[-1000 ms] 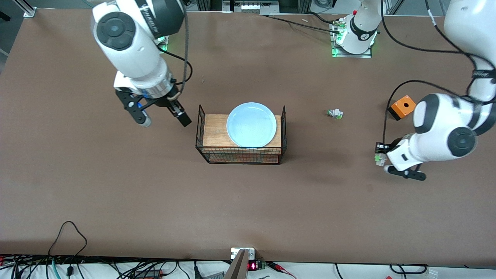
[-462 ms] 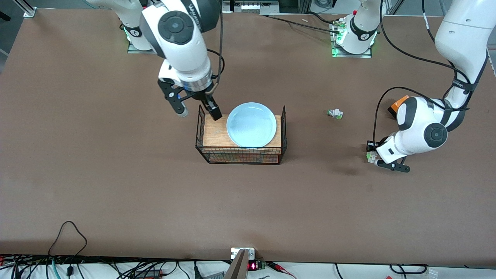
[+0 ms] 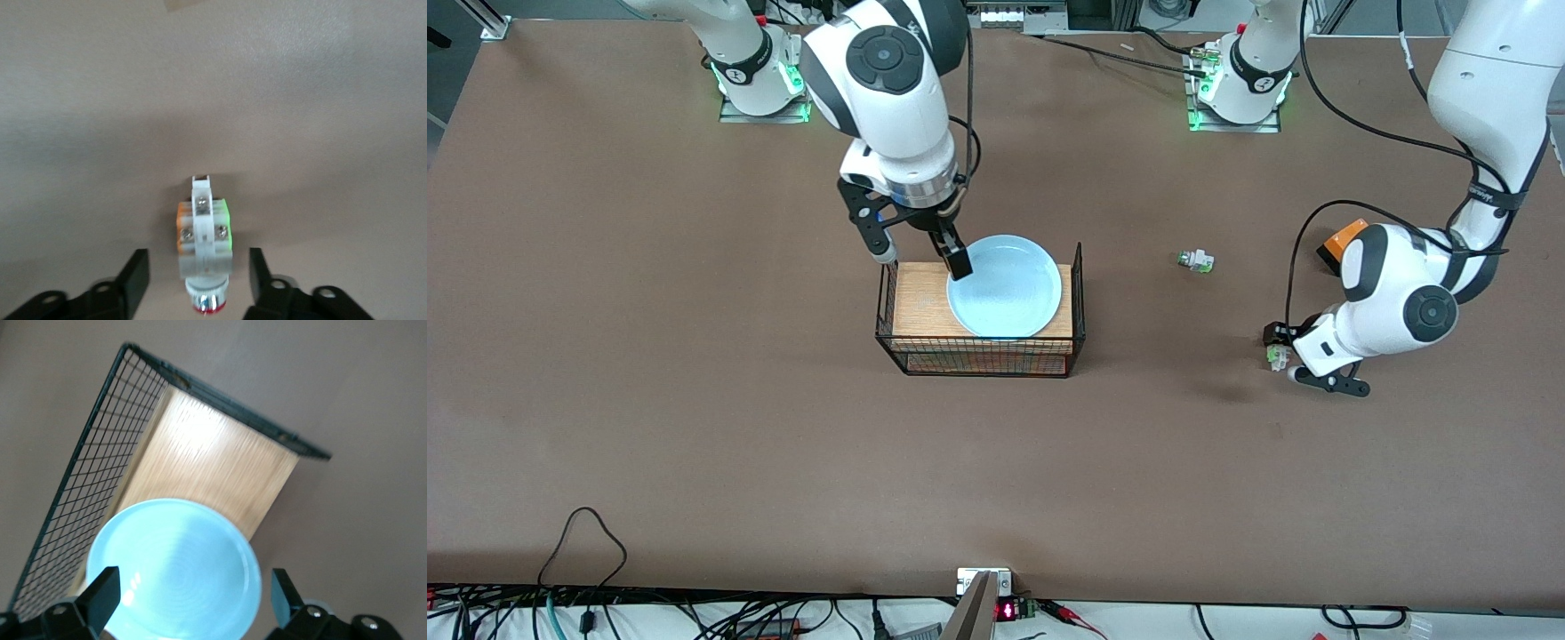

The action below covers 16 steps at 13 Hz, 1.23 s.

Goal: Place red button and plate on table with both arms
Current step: 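Lower the button onto the table while the right gripper reaches the plate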

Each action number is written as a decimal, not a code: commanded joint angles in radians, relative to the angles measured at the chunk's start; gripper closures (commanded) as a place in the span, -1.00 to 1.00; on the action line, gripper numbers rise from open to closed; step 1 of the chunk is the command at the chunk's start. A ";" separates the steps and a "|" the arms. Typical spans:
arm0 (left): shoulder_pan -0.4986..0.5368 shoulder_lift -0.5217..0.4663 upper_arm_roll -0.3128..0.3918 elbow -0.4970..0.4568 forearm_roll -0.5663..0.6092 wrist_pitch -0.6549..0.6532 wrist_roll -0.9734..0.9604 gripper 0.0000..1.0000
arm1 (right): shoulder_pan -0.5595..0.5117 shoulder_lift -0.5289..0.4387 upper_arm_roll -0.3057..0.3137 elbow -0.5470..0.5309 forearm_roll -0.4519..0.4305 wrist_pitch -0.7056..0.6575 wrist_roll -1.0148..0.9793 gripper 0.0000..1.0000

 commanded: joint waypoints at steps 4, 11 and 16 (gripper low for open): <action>0.001 -0.101 -0.093 0.270 0.016 -0.406 -0.004 -1.00 | 0.020 0.021 -0.007 -0.037 -0.019 0.037 0.079 -1.00; -0.004 -0.147 -0.192 0.526 0.009 -0.800 -0.045 -1.00 | 0.032 0.031 0.000 -0.123 -0.022 0.115 0.023 -1.00; -0.050 -0.250 -0.172 0.591 0.001 -0.927 -0.042 -1.00 | 0.051 0.068 0.000 -0.123 -0.022 0.121 0.021 -0.89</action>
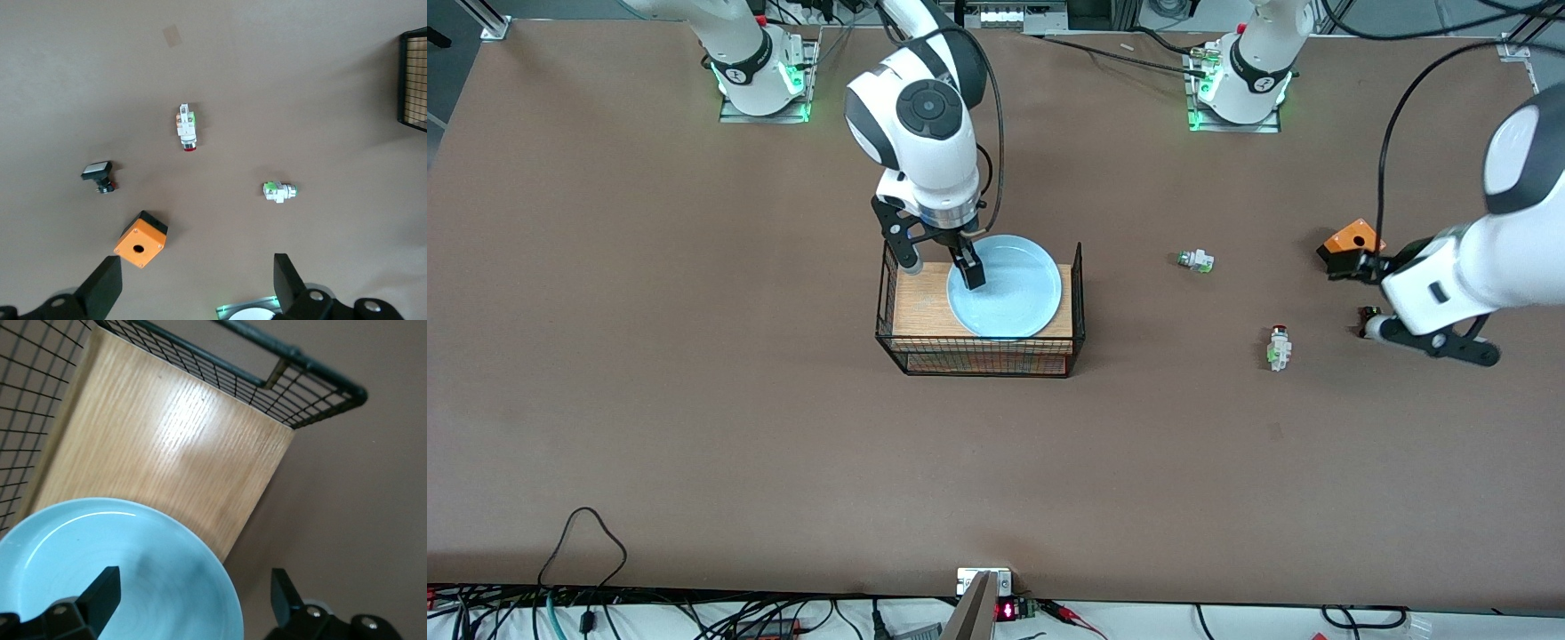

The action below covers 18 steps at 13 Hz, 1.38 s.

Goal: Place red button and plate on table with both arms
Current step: 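Open the left gripper while the right gripper grips the plate rim, then lift the light blue plate out of the basket with the right gripper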

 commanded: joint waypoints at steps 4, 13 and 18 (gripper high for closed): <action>-0.178 -0.162 0.271 -0.050 -0.123 -0.022 -0.047 -1.00 | 0.011 0.005 -0.001 -0.006 -0.013 0.014 -0.004 -0.79; -0.382 -0.394 0.486 -0.370 -0.149 0.261 -0.072 -1.00 | 0.011 0.012 -0.001 -0.012 -0.002 0.010 -0.001 -0.03; -0.474 -0.406 0.570 -0.384 -0.149 0.255 -0.074 -1.00 | 0.008 0.011 0.016 -0.011 0.007 0.014 0.007 0.55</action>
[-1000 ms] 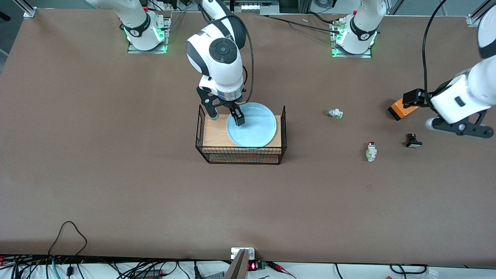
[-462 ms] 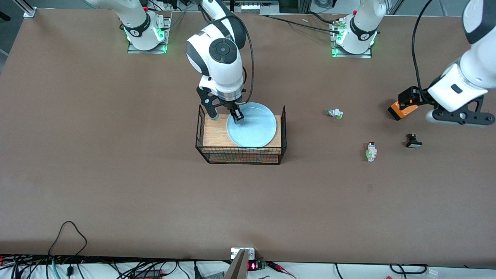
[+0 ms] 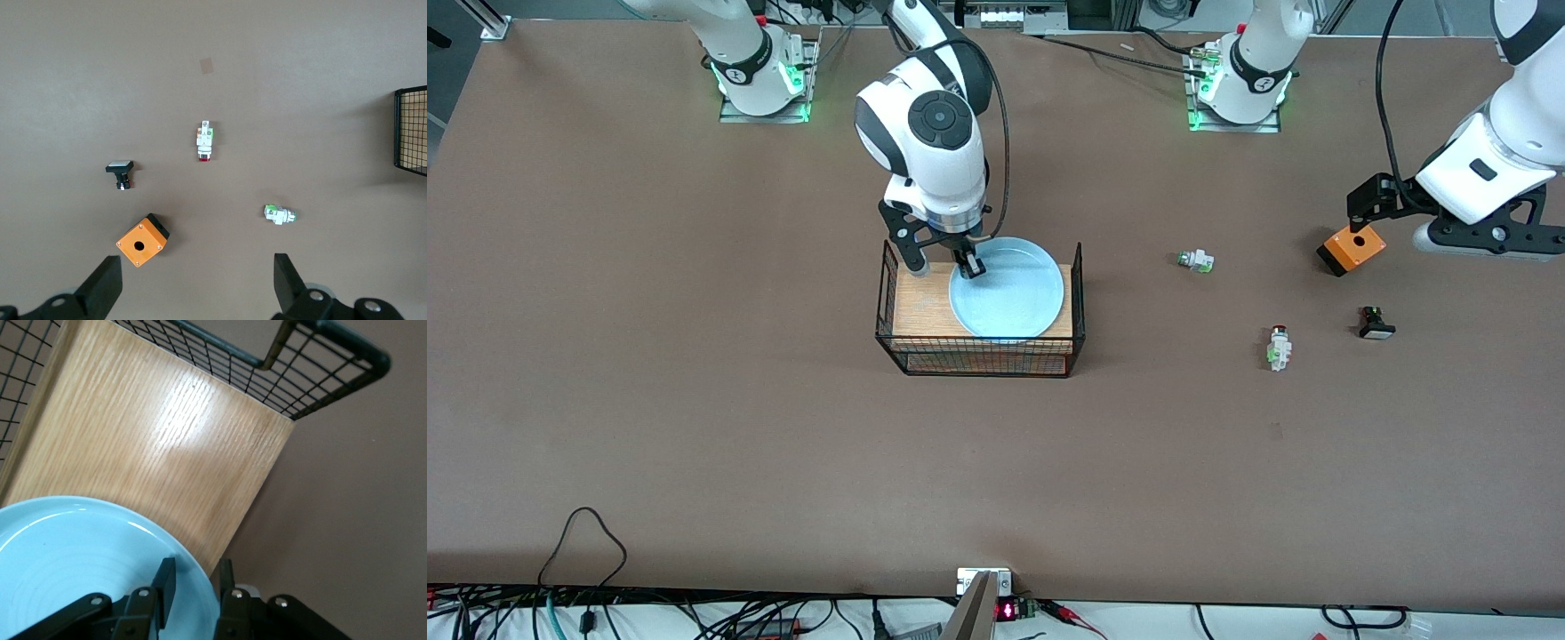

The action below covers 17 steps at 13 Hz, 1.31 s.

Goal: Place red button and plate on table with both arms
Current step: 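Lift the light blue plate out of the basket with the right gripper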

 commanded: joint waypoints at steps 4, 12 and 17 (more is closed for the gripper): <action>-0.071 -0.025 0.058 -0.023 -0.013 0.006 -0.009 -1.00 | 0.000 -0.009 0.030 -0.008 0.006 0.006 0.000 1.00; -0.071 -0.019 0.049 -0.017 -0.012 0.001 -0.012 -1.00 | -0.001 -0.115 0.028 0.001 -0.008 -0.192 -0.004 1.00; -0.069 -0.019 0.050 -0.016 -0.012 -0.014 -0.010 -1.00 | -0.020 -0.204 0.017 0.056 0.052 -0.327 0.002 1.00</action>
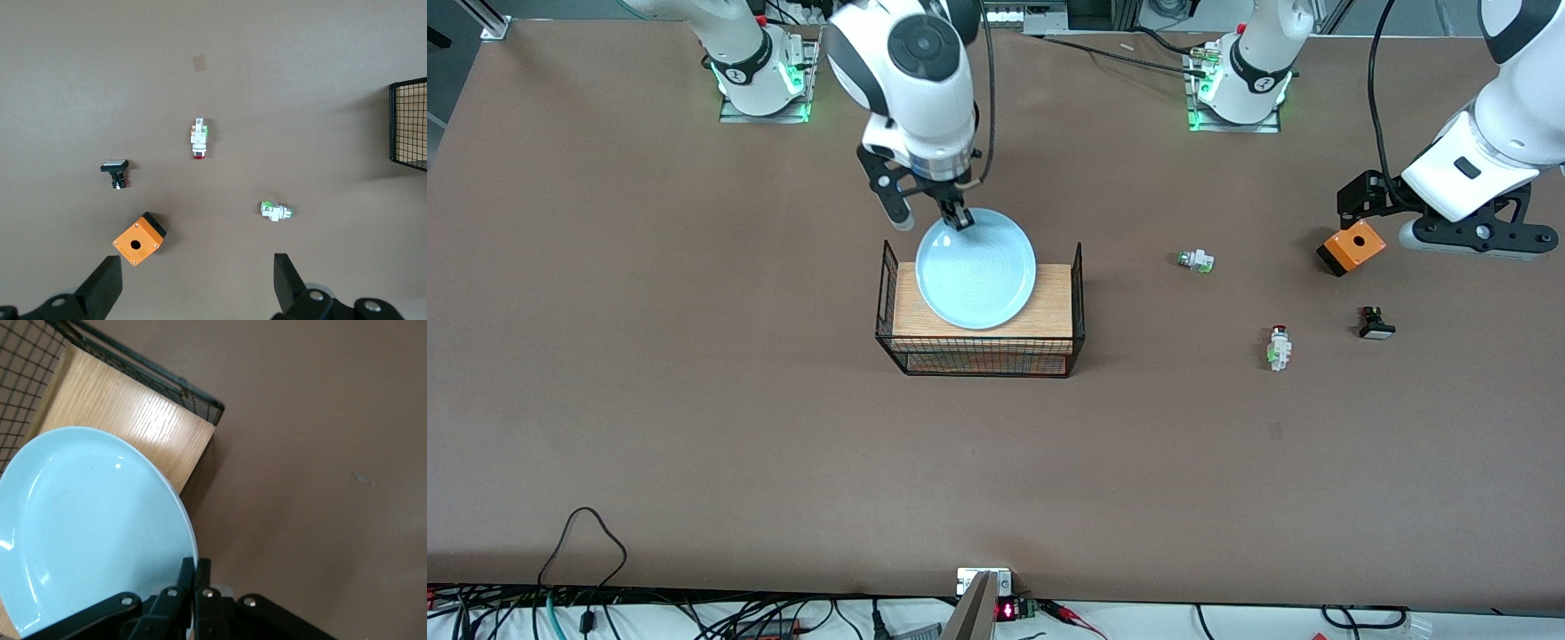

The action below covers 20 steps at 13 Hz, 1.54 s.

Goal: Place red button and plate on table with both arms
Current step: 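Lift the light blue plate out of the basket with the right gripper, then carry the plate away from the basket with the right gripper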

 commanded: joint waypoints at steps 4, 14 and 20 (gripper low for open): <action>-0.008 -0.015 0.009 -0.015 -0.011 -0.007 -0.008 -1.00 | -0.034 -0.033 -0.065 0.146 0.137 -0.182 -0.008 1.00; -0.010 -0.012 0.005 -0.012 -0.010 -0.008 -0.010 -1.00 | -0.388 -0.129 -0.068 0.151 0.070 -0.463 -1.080 1.00; -0.011 -0.012 0.003 -0.012 -0.010 -0.017 -0.010 -1.00 | -0.599 -0.152 -0.068 -0.036 0.030 -0.274 -1.573 1.00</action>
